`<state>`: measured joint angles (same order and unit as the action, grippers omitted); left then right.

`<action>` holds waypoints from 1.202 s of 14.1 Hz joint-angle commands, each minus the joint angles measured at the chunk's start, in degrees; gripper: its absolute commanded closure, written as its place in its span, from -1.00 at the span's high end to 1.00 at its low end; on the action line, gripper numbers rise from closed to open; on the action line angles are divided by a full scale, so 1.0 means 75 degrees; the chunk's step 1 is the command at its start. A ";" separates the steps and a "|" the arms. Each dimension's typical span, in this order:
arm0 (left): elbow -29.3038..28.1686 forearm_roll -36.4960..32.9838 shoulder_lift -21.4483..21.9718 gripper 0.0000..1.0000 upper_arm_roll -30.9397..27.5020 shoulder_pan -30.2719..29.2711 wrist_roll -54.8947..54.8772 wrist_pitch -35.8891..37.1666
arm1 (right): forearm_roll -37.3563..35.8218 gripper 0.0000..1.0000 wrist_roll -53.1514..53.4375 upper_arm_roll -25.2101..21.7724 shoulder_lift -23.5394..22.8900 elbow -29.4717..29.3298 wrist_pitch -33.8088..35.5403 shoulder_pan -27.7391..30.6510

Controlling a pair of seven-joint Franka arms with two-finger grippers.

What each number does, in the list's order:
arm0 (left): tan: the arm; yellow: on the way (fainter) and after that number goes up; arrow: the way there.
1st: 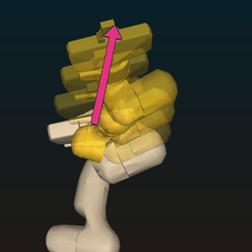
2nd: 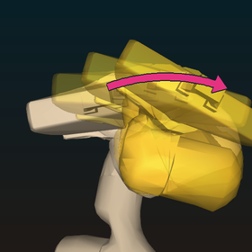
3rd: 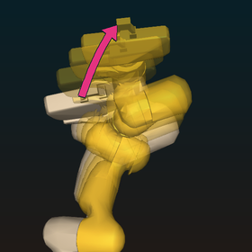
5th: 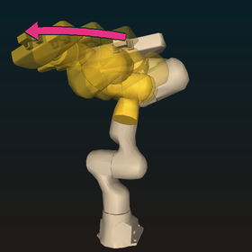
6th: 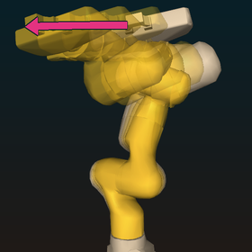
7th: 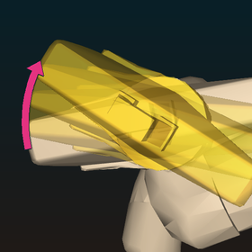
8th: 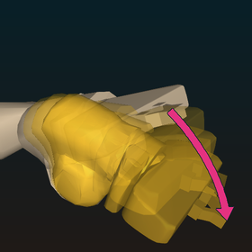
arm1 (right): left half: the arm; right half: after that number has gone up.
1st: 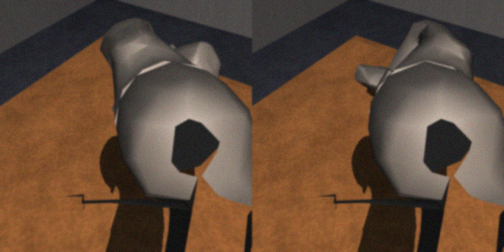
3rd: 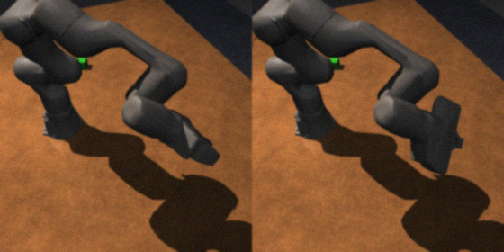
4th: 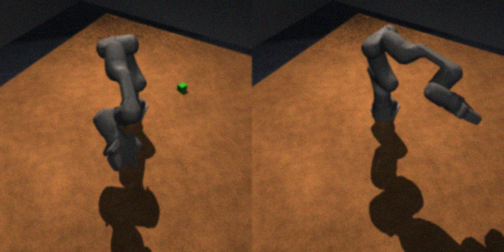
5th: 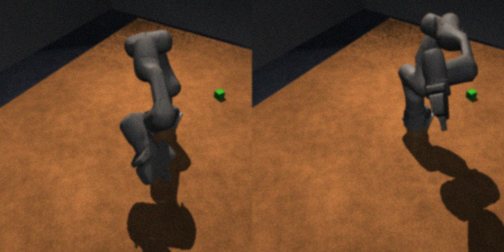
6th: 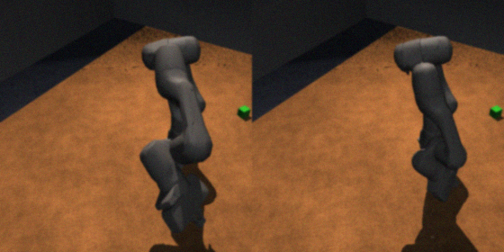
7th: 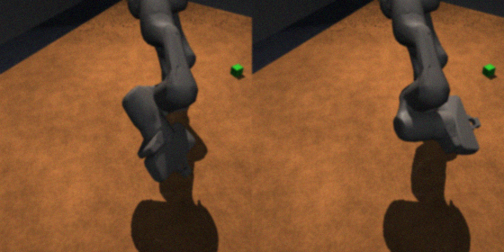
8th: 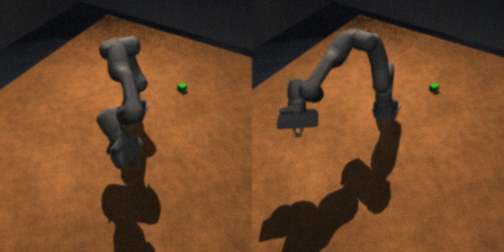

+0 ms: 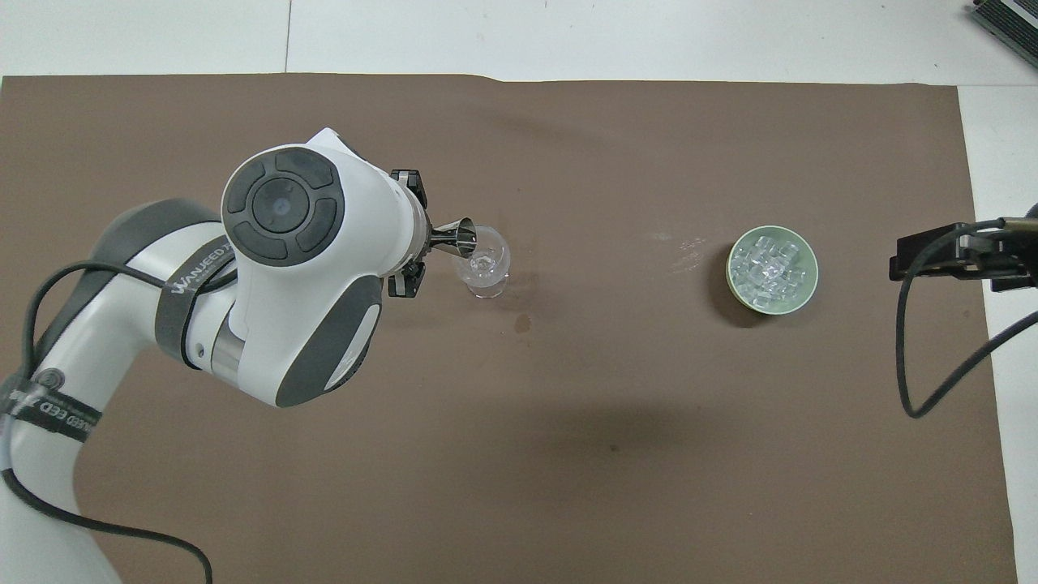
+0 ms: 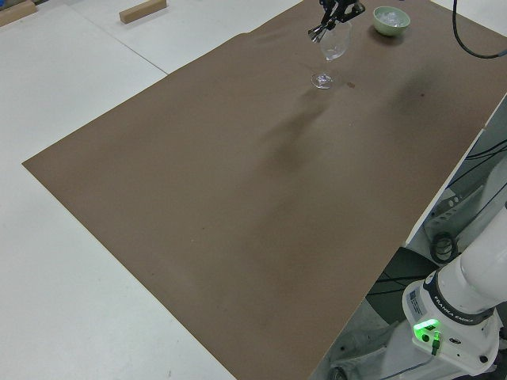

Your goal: Pour wine and add ice with both arms

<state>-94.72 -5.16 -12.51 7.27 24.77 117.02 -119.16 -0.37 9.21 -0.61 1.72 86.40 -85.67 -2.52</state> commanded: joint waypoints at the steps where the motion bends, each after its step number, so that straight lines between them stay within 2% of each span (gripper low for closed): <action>1: 0.0325 -0.0272 -0.0148 -1.00 -0.0091 0.0166 0.0264 0.0255 | 0.0015 1.00 -0.0185 0.0012 0.0029 0.0011 0.0021 0.0079; 17: 0.0501 -0.0952 -0.0312 -1.00 -0.0091 0.0330 0.0486 0.0560 | 0.0015 1.00 -0.0185 0.0012 0.0029 0.0011 0.0021 0.0079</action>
<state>-93.21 -10.78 -13.79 7.30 26.03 119.22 -117.03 -0.37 9.21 -0.61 1.72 86.40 -85.67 -2.52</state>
